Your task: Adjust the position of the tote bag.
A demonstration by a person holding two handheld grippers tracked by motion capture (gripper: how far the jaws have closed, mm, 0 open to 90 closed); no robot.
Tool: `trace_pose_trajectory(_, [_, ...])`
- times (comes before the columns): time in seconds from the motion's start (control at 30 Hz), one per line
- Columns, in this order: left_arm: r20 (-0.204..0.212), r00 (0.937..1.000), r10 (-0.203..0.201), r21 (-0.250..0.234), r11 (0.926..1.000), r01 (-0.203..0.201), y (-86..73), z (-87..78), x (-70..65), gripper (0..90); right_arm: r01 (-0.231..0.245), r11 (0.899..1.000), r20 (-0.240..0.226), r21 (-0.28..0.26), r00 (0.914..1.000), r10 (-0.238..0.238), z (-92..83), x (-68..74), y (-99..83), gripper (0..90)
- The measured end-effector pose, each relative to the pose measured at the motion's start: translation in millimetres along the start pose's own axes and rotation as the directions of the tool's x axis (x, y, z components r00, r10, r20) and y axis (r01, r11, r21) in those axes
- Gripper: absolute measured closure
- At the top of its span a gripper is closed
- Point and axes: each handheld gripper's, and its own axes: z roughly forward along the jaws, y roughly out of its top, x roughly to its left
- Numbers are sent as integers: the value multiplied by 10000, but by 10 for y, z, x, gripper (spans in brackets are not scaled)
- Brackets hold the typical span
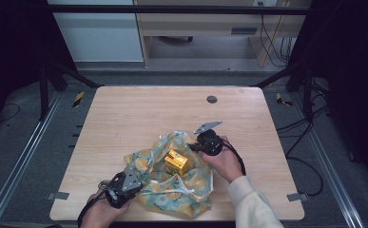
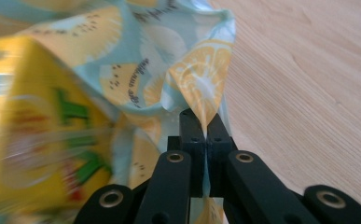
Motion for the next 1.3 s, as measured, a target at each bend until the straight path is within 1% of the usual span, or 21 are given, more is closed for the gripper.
trace_pose_trajectory(0.03, [0, 10000, 0, 0, 10000, 0, 0, 0, 0, 900, 0, 10000, 0, 0, 10000, 0, 0, 0, 0, 898])
trace_pose_trajectory(0.07, [-3, 10000, 15, 118, 9999, -15, -5, 9, 7, 900, -181, 9994, 103, 301, 9998, 178, 122, -65, 13, 900])
trace_pose_trajectory(0.1, [-1, 10000, -8, 162, 9999, 8, -11, 15, 12, 900, -181, 9994, 103, 301, 9998, 178, 122, -65, 13, 900])
trace_pose_trajectory(0.13, [-14, 10000, -98, 290, 9995, 98, -25, 14, 33, 900, -233, 9987, 290, 457, 9993, 219, 199, -135, 16, 900])
trace_pose_trajectory(0.27, [20, 9998, -177, 408, 9990, 176, -50, 18, 55, 900, -457, 9957, 660, 800, 9970, 405, 271, -248, -31, 900])
trace_pose_trajectory(0.37, [36, 9997, -258, 438, 9987, 256, -53, 23, 65, 900, -559, 9955, 931, 762, 9945, 487, 257, -321, -59, 900])
trace_pose_trajectory(0.5, [57, 9997, -257, 466, 9986, 254, -53, 26, 48, 900, -804, 9948, 1080, 625, 9914, 733, 254, -421, -89, 900])
trace_pose_trajectory(0.57, [68, 9996, -263, 476, 9985, 260, -53, 22, 44, 900, -773, 9948, 1173, 663, 9907, 692, 255, -442, -98, 900])
trace_pose_trajectory(0.63, [127, 9997, -216, 511, 9985, 209, -52, 20, 41, 900, -872, 9950, 1325, 496, 9880, 800, 259, -510, -115, 900])
trace_pose_trajectory(0.73, [114, 9997, -229, 461, 9987, 224, -48, 27, 25, 900, -955, 9944, 1380, 460, 9865, 884, 272, -540, -128, 900])
trace_pose_trajectory(0.77, [142, 9997, -184, 484, 9987, 177, -40, 21, 12, 900, -857, 9944, 1590, 625, 9844, 749, 300, -534, -134, 900])
trace_pose_trajectory(0.83, [201, 9997, -164, 505, 9986, 154, -40, 18, 1, 900, -693, 9960, 1691, 562, 9838, 589, 305, -536, -126, 900])
trace_pose_trajectory(0.9, [303, 9993, -203, 535, 9984, 186, -40, 24, -12, 900, -772, 9965, 1830, 321, 9806, 701, 297, -550, -112, 900])
trace_pose_trajectory(0.93, [318, 9993, -212, 558, 9983, 194, -40, 26, -18, 900, -793, 9959, 1884, 431, 9796, 699, 291, -560, -94, 900])
trace_pose_trajectory(1.0, [356, 9992, -156, 606, 9981, 134, -37, 22, -30, 900, -800, 9962, 2000, 344, 9772, 716, 277, -578, -49, 900])
trace_pose_trajectory(1.1, [407, 9990, -173, 581, 9982, 150, -34, 16, -45, 900, -648, 9977, 2027, 196, 9774, 595, 252, -587, -4, 900])
trace_pose_trajectory(1.13, [428, 9989, -174, 596, 9981, 148, -33, 11, -48, 900, -575, 9979, 2179, 281, 9747, 501, 240, -580, 33, 900])
trace_pose_trajectory(1.2, [403, 9991, -161, 523, 9985, 139, -35, 7, -54, 900, -583, 9979, 2122, 278, 9759, 511, 239, -581, 51, 898])
trace_pose_trajectory(1.23, [357, 9992, -180, 325, 9993, 168, -34, 0, -57, 900, -632, 9976, 2016, 282, 9779, 562, 237, -578, 57, 870])
trace_pose_trajectory(1.27, [357, 9992, -180, 325, 9993, 168, -34, 0, -57, 890, -632, 9976, 2016, 282, 9779, 562, 237, -578, 57, 870])
trace_pose_trajectory(1.3, [122, 9995, -277, -57, 9996, 277, -18, -43, -46, 808, -876, 9961, 1979, 43, 9765, 850, 183, -566, 65, 718])
